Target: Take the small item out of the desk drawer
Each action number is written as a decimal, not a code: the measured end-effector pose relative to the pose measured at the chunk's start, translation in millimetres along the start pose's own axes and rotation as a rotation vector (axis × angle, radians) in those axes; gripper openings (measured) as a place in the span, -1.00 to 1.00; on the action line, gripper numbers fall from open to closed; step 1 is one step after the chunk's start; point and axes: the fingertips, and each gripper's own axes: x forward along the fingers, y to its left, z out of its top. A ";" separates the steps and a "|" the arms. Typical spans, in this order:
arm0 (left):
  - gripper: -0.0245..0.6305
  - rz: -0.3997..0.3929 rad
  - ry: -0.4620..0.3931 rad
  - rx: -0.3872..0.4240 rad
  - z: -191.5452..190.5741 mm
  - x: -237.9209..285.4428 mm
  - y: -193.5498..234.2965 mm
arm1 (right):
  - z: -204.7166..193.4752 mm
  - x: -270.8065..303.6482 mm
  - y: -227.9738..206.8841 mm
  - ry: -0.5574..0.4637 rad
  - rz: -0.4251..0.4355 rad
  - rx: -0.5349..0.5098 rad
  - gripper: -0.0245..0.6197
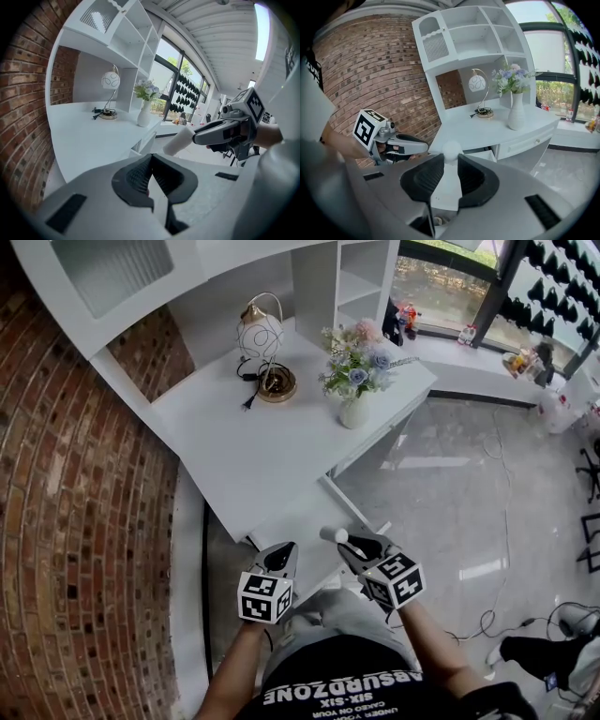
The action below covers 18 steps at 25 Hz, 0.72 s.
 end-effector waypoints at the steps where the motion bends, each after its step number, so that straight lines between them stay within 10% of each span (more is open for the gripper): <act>1: -0.91 -0.003 -0.002 0.004 0.2 -2.5 -1.5 | 1.9 -2.2 3.0 -0.009 -0.004 -0.001 -0.66; 18: -0.91 -0.067 -0.038 0.047 0.7 -41.4 -28.6 | 14.1 -32.7 52.6 -0.091 -0.050 -0.028 -0.67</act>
